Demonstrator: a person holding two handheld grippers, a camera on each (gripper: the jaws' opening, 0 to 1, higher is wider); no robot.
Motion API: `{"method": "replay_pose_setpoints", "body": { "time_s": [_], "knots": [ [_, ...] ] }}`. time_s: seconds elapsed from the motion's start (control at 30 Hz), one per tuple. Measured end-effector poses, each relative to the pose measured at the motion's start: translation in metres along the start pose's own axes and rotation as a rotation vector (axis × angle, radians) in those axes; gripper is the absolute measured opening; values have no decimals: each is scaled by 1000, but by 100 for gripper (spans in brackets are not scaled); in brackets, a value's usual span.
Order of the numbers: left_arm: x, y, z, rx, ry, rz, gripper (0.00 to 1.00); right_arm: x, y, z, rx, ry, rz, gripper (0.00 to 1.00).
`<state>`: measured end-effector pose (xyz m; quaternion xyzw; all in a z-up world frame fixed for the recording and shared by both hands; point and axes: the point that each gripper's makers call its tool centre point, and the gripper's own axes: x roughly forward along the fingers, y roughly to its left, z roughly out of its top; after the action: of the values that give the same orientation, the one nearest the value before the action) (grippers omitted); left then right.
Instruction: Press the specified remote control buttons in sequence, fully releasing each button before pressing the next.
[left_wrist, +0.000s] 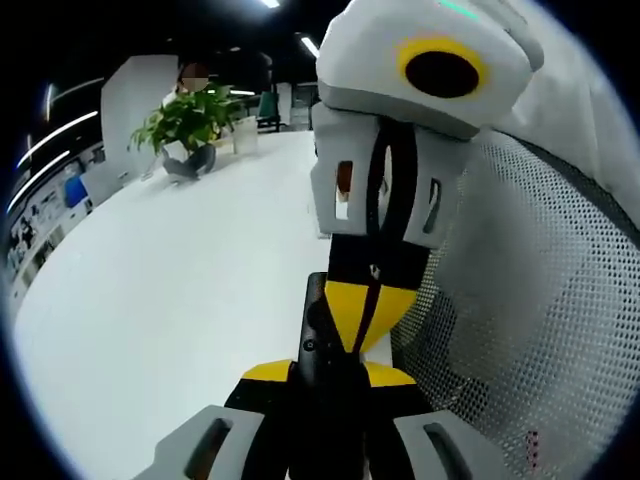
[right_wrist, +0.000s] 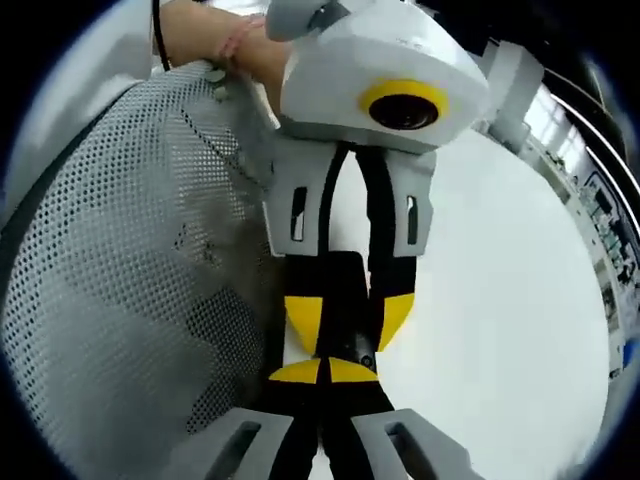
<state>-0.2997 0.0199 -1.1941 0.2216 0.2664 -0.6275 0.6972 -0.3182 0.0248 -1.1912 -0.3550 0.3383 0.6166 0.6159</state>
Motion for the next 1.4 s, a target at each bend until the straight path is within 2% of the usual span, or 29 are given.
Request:
{"method": "replay_pose_setpoints", "body": {
  "time_s": [0.07,0.17,0.27,0.6,0.8,0.87,0.97,1.03,1.1,1.2,1.27,1.4],
  "knots": [
    [0,0,0,0,0,1,23,-1,-2,2,55,-34,15,0],
    [0,0,0,1,-4,2,23,-4,-4,1,82,-45,9,0],
    [0,0,1,3,-3,1,23,-7,-12,2,50,-40,-40,0],
    [0,1,0,4,-5,0,23,-1,-17,3,39,4,-44,0],
    [1,1,1,5,-5,2,23,2,-17,4,-42,46,-102,0],
    [1,1,1,5,-6,3,23,1,-18,4,-33,46,-97,0],
    [0,1,1,4,-7,2,23,-2,-19,5,128,-22,-40,0],
    [0,1,2,4,-6,2,23,-3,-23,3,180,-32,-48,0],
    [0,1,1,4,-5,3,23,-5,-29,-3,119,3,-80,0],
    [0,1,1,6,-6,0,23,-3,-25,2,165,-21,-33,0],
    [1,0,1,6,-7,-1,23,-2,-27,2,136,6,-33,0],
    [1,0,2,8,-6,-1,23,0,-29,3,166,32,-45,0]
  ]
}}
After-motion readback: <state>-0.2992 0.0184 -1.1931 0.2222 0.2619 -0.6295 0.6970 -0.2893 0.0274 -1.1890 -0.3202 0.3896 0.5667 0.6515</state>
